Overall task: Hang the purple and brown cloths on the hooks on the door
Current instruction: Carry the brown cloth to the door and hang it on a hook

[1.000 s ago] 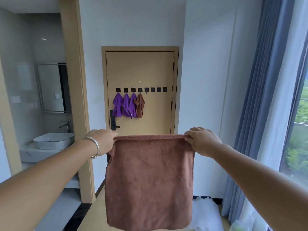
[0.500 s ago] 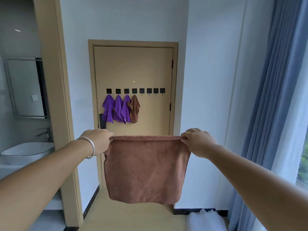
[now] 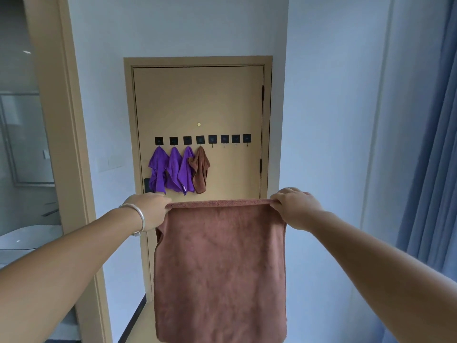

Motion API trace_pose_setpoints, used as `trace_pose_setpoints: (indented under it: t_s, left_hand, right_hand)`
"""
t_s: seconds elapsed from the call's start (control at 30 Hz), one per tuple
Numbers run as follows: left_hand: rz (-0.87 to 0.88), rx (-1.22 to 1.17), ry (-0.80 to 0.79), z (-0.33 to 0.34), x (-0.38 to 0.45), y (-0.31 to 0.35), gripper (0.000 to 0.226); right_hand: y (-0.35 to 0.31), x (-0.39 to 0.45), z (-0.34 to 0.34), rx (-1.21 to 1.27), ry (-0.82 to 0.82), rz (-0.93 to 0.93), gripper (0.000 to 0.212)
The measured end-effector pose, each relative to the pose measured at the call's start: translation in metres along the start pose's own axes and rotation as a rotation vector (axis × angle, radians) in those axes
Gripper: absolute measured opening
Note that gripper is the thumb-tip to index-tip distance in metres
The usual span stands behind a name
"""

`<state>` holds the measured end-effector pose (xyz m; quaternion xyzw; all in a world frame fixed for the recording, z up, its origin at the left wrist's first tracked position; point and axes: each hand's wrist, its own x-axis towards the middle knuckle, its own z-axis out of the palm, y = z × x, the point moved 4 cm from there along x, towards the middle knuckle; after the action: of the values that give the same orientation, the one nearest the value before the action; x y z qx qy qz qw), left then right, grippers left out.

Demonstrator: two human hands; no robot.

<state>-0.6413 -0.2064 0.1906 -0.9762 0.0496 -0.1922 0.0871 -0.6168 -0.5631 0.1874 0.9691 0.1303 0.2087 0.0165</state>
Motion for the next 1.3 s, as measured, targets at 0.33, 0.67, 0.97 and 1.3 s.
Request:
trace_pose_setpoints:
  t_s: [0.33,0.67,0.97,1.3]
  left_hand:
    - [-0.008,0.012,0.006,0.026,0.108,0.010,0.031]
    - [0.009,0.059,-0.020,0.085,0.210,-0.023,0.025]
    - [0.037,-0.001,0.057,0.137,0.335,-0.100,0.029]
    - [0.063,-0.041,0.037,0.193,0.451,-0.154,0.032]
  right_hand:
    - [0.048,0.110,0.036,0.025,0.011,-0.045,0.043]
    - [0.043,0.213,0.096,0.009,-0.015,-0.044,0.036]
    - [0.012,0.352,0.133,-0.017,0.001,-0.013,0.042]
    - [-0.002,0.465,0.182,-0.033,0.011,0.021,0.042]
